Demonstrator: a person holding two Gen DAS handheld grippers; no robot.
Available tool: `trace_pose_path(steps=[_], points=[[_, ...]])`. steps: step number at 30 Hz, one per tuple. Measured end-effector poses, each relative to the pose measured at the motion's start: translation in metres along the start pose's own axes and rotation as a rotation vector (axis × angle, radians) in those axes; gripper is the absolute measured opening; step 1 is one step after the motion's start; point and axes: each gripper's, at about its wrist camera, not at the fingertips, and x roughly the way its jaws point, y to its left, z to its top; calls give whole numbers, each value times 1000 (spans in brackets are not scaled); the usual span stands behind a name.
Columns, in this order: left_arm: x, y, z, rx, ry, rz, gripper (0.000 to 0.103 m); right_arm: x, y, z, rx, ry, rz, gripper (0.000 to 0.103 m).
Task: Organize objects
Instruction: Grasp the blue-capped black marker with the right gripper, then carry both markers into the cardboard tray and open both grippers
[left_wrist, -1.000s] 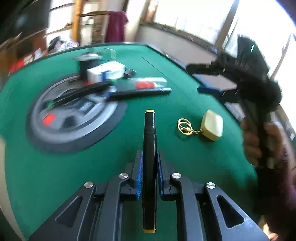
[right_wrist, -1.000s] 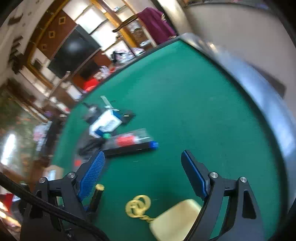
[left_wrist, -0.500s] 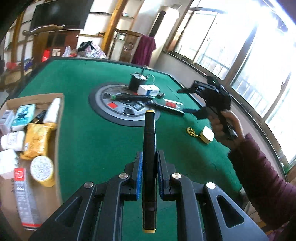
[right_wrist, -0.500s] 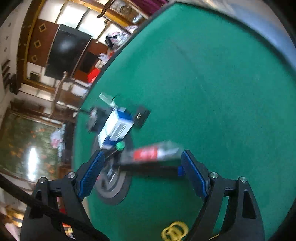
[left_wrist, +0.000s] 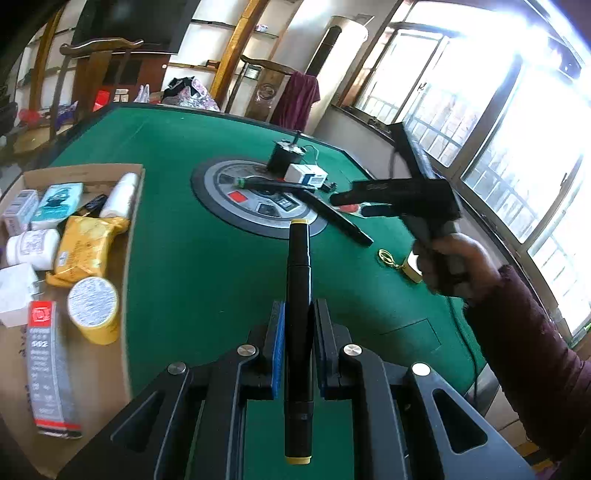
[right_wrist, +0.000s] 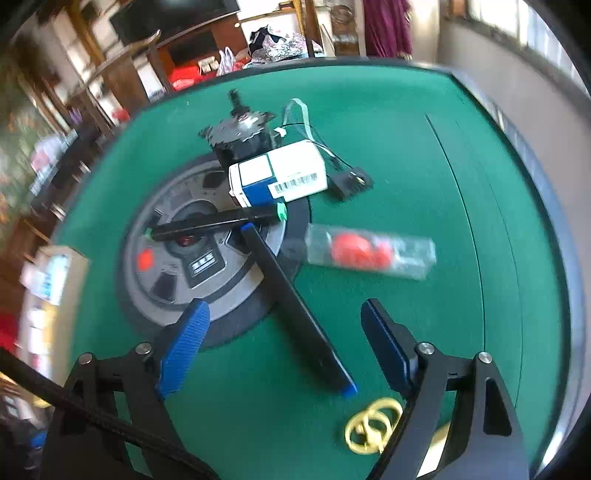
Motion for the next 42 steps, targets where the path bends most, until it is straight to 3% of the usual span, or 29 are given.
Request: trace_pose_path(steps=[1, 4, 7, 9, 15, 19, 24, 33, 42], points=[[-2, 1, 0, 1, -3, 5, 12, 9, 4, 1, -15, 14, -20, 60], [-10, 6, -2, 7, -16, 26, 12, 30, 6, 3, -22, 64, -55, 43], [-15, 13, -3, -7, -26, 35, 12, 28, 9, 0, -30, 35, -95, 20], [-17, 19, -3, -30, -34, 38, 12, 26, 9, -6, -25, 35, -87, 12], [-31, 33, -6, -59, -62, 50, 12, 7, 4, -29, 59, 2, 3, 12], [-49, 48, -9, -95, -92, 69, 12, -15, 1, -49, 139, -24, 149, 12], [-81, 84, -12, -166, -137, 169, 12, -43, 16, -67, 169, -35, 319, 12], [-110, 152, -18, -258, -100, 420, 12, -58, 122, -85, 55, 27, 538, 13], [-73, 188, -12, -283, 1, 499, 12, -15, 242, -105, -52, 179, 675, 13]])
